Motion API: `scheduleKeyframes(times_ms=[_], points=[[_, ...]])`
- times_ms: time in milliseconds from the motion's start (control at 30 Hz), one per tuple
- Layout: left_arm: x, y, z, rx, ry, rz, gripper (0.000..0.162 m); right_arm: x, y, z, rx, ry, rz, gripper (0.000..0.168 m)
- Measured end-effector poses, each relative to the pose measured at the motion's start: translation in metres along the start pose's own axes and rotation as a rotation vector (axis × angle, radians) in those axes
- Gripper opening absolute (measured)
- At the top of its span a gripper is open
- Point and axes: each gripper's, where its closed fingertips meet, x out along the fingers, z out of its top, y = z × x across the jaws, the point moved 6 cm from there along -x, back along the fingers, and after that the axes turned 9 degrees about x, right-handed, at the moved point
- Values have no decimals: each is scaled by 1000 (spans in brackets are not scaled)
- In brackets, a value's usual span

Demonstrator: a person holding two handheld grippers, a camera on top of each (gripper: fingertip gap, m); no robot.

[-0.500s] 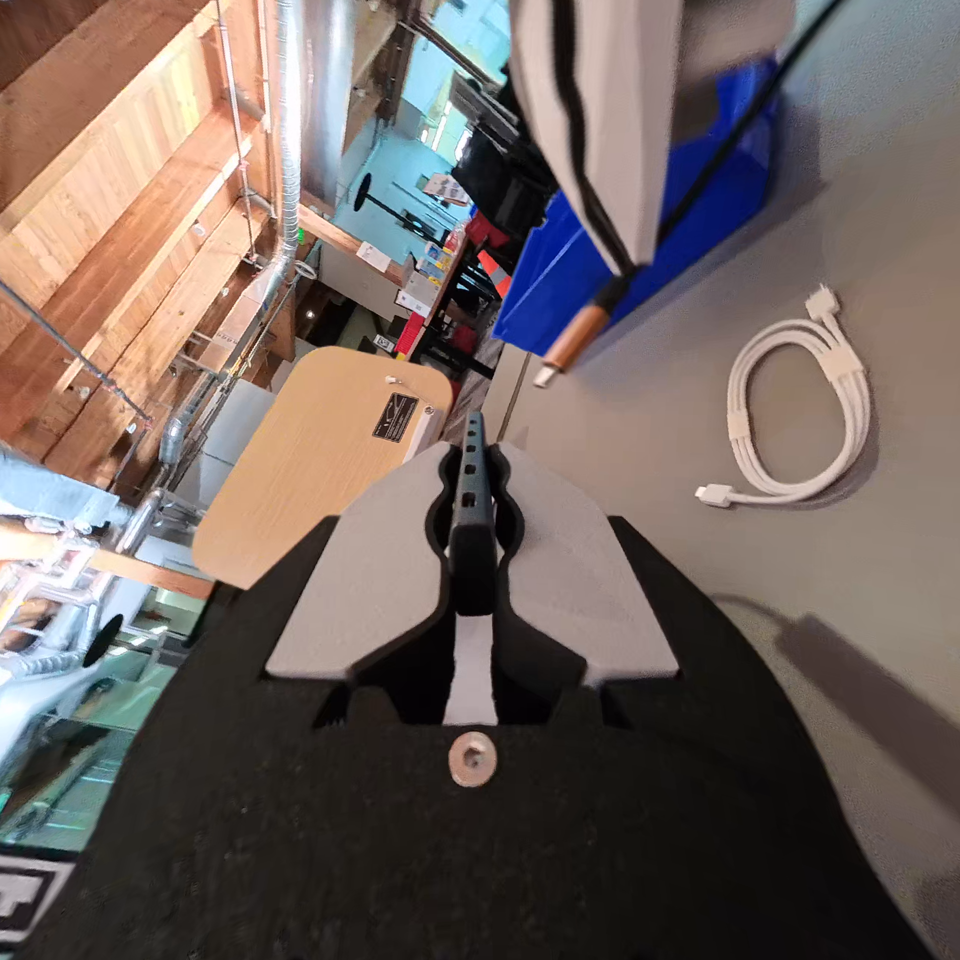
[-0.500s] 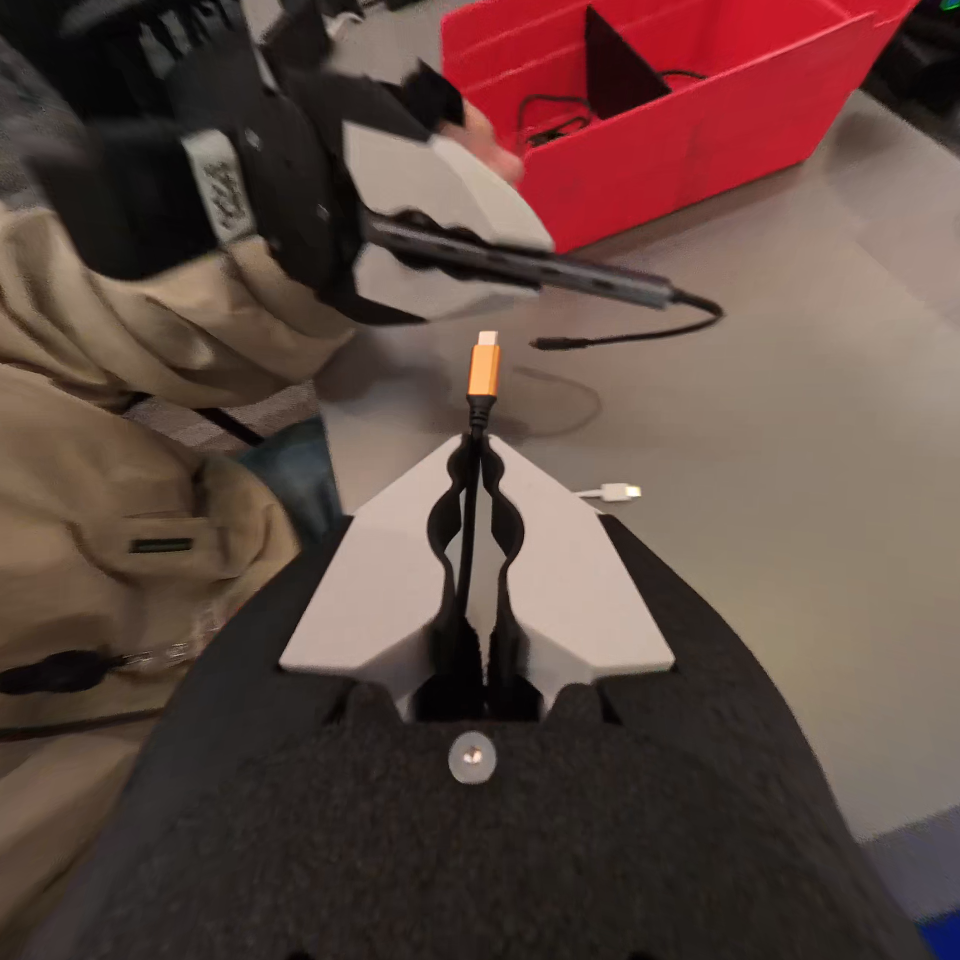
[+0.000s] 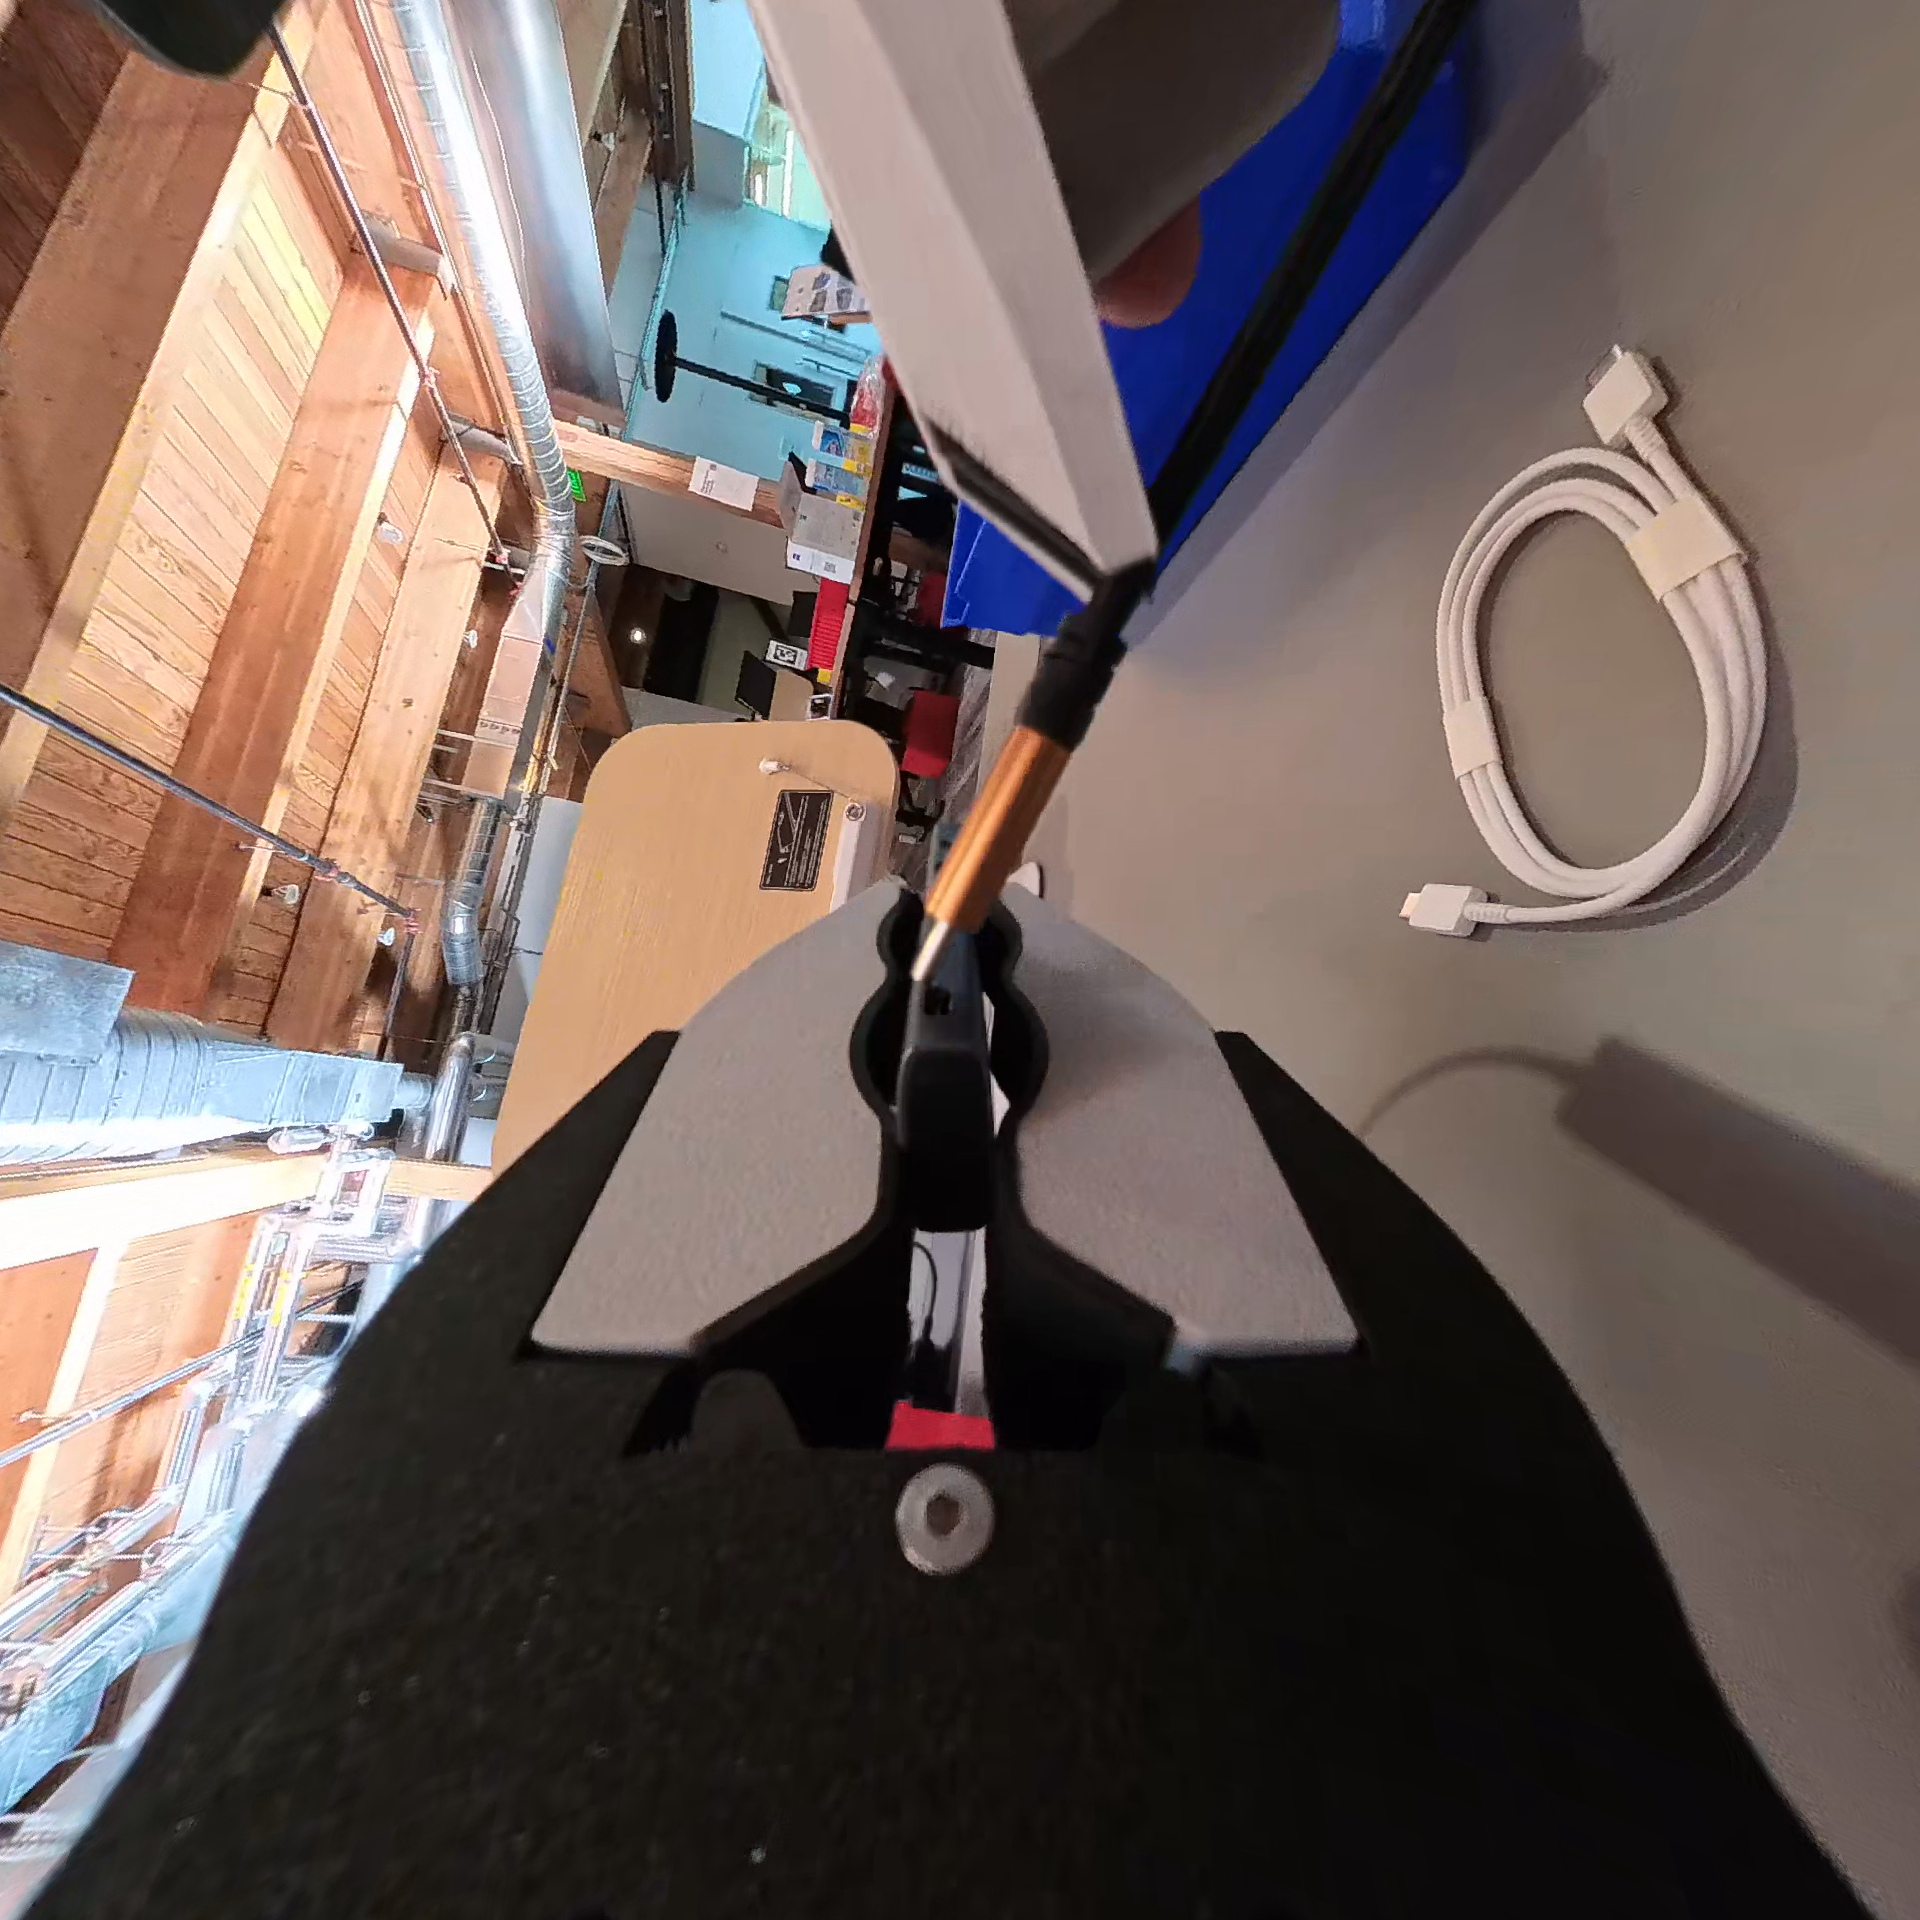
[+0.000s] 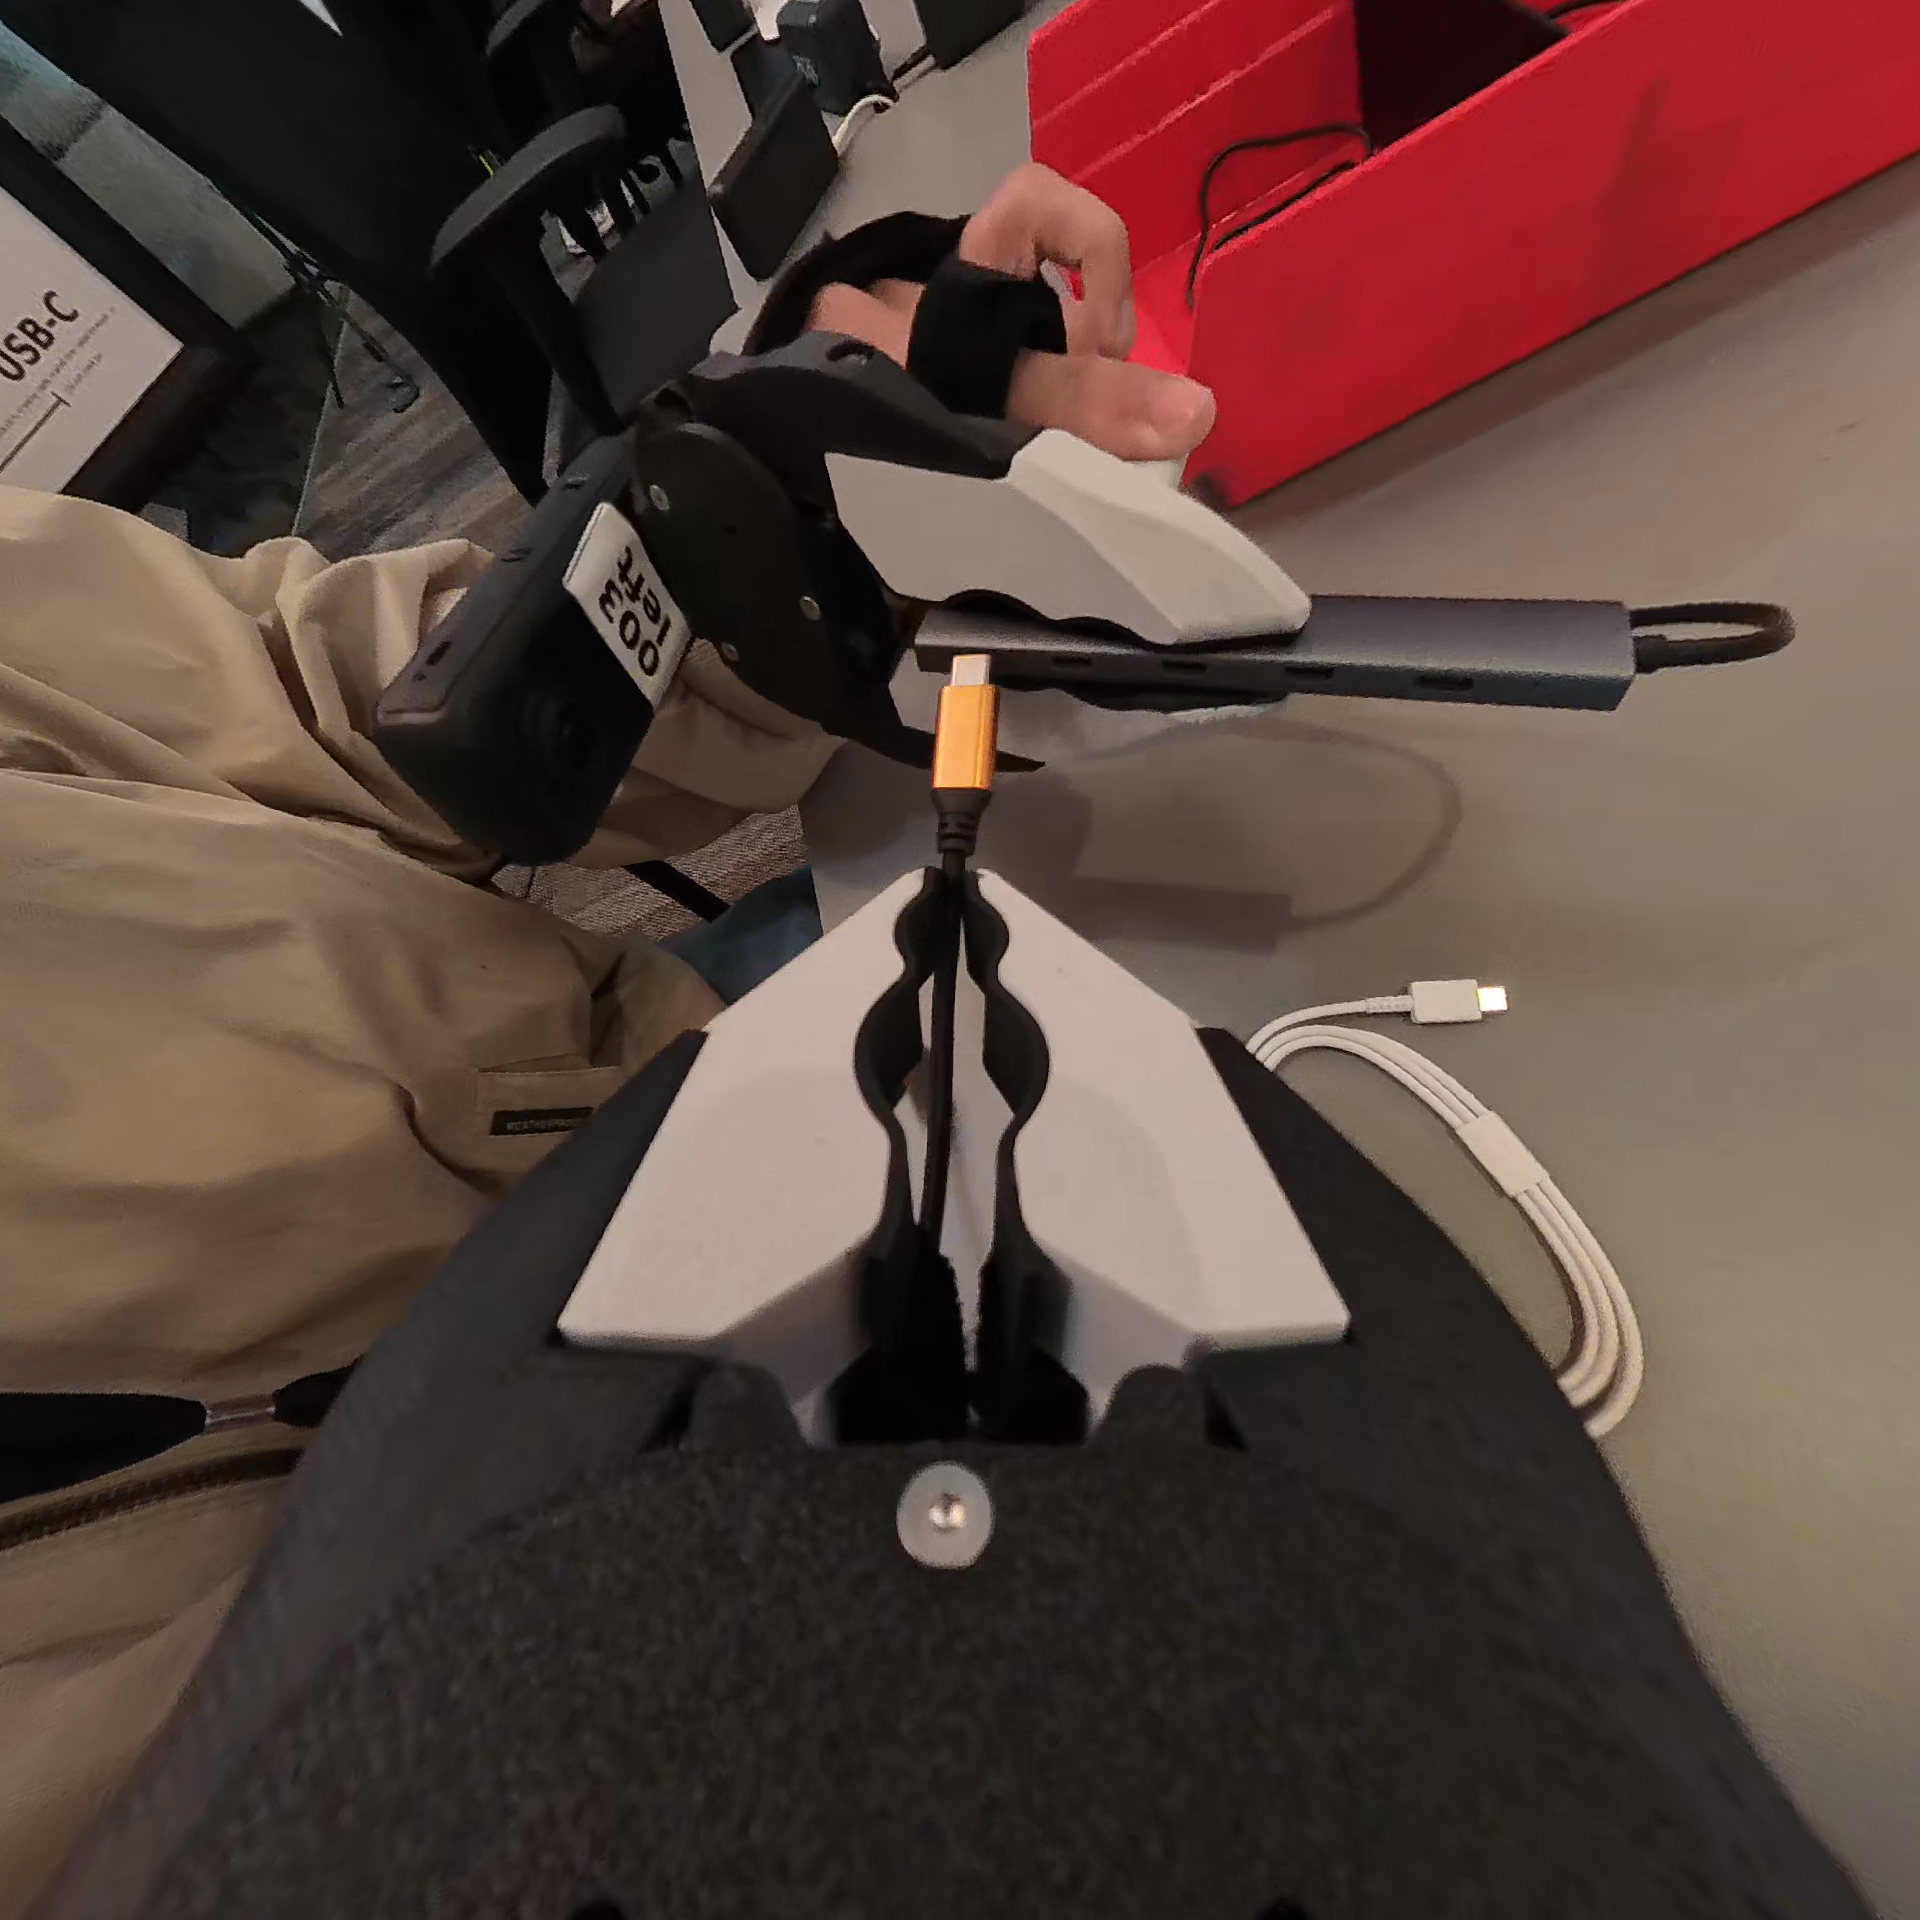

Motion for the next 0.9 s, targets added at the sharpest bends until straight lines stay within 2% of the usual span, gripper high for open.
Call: scheduleKeyframes(times_ms=[33,533,900], points=[[0,-1,0,3,4,-7,11,1,-1,-1,3,6,-1,2],[-2,-6,-3,68,43,-21,11,13,-3,-5,13,42,-4,2],[0,-8,-2,206,90,-3,11,13,-7,-9,49,60,-7,2]])
